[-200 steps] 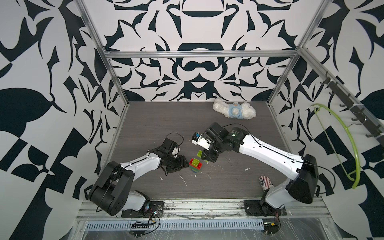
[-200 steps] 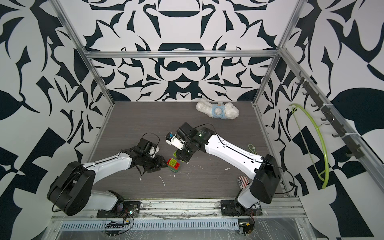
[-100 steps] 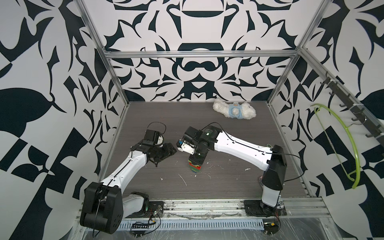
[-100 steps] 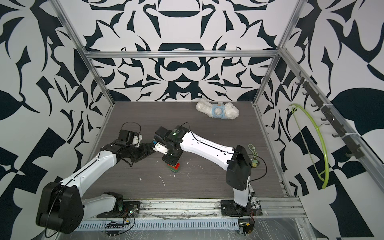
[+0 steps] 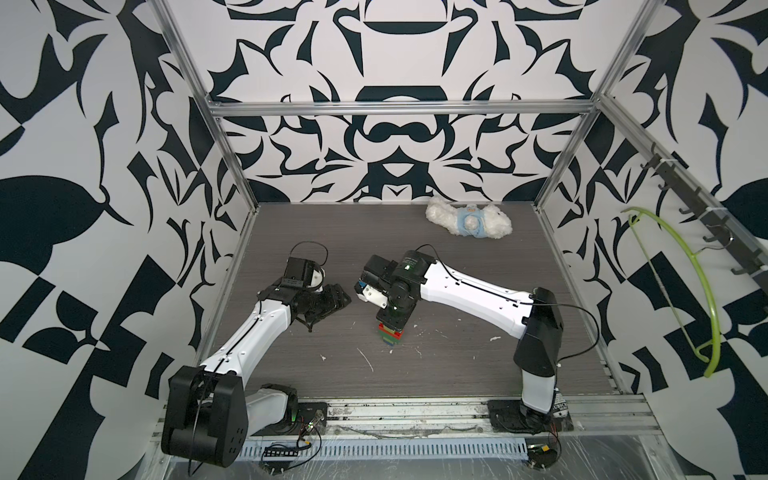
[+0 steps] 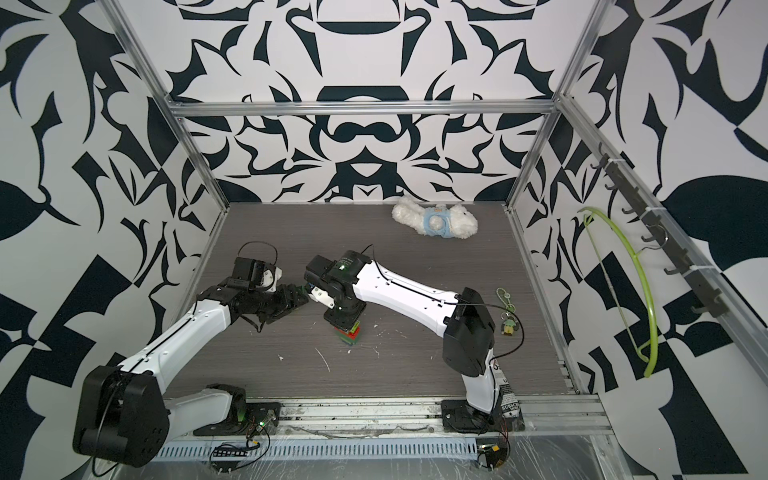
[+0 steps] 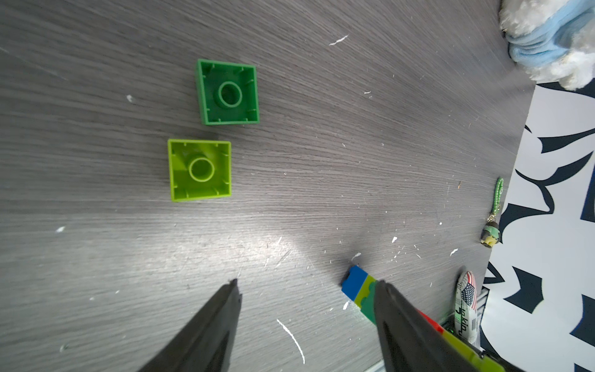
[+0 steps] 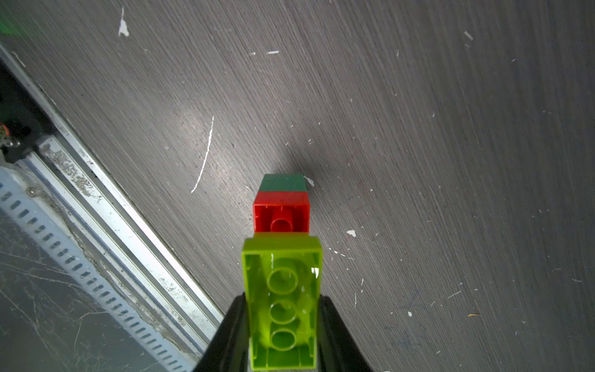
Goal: Assemble a carrot with lego
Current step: Assemble the lego brick with the lego brick.
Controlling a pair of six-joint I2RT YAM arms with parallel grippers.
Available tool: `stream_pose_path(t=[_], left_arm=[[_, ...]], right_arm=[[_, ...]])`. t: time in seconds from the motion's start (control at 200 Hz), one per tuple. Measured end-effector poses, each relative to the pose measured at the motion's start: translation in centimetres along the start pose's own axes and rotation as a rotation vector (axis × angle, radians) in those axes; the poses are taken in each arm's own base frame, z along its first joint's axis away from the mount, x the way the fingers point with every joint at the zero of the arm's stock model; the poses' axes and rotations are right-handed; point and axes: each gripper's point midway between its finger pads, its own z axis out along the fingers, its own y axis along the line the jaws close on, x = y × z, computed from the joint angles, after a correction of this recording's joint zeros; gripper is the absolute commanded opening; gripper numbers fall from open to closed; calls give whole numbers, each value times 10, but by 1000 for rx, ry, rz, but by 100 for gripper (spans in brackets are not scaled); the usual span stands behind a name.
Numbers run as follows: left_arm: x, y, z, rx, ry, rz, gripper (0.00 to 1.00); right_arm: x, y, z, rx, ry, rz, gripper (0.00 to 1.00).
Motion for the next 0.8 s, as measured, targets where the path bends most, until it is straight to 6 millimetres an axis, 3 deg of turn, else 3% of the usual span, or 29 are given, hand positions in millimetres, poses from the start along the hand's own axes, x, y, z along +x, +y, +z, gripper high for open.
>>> stream_pose_path(t=[0.8], left_arm=[[2, -3, 0, 16, 10, 0, 73]], right_arm=[[-2, 1, 5, 32, 18, 46, 22]])
